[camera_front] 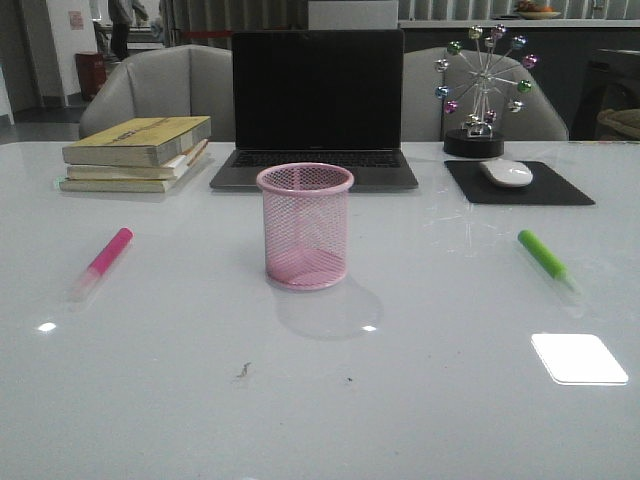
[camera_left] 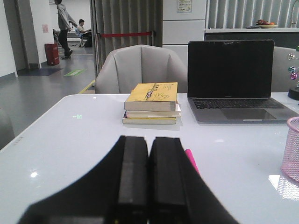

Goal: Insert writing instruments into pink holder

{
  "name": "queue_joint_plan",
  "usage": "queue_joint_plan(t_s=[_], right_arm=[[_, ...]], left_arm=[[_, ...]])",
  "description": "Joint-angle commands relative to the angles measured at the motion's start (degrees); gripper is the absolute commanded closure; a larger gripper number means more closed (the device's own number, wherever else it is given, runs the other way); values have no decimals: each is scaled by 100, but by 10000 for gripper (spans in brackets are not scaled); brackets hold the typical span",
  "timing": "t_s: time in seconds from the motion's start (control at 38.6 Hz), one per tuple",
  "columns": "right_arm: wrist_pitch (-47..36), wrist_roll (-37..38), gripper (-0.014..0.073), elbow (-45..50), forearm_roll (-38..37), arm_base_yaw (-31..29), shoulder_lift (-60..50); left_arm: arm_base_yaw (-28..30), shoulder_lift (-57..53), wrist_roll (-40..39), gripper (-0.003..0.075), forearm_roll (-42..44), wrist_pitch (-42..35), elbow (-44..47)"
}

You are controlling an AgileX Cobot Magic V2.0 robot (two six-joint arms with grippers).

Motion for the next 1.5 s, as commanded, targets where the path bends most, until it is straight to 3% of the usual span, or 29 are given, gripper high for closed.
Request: queue_joint_plan(t_s=[0.0,1.06,1.27,1.37,1.48], right_arm=[[-488,-36,566,6,-37,-28,48],[-553,-36,566,6,-37,-28,48],[-1392,-36,566,-20,-10,-28,48],[-1911,-36,566,-186,27,-28,48],[-1896,-36,566,-512,27,-28,48]], left_arm=[[-3,-126,-1,629,-47,-515,19],[-3,-126,-33,629,-79,-550,19],[-3,-126,-30,629,-453,-1364,-145],[-3,-126,-30,629,-432,-1372,-400],[-3,-114,-30,629,-432,-1306,-711]])
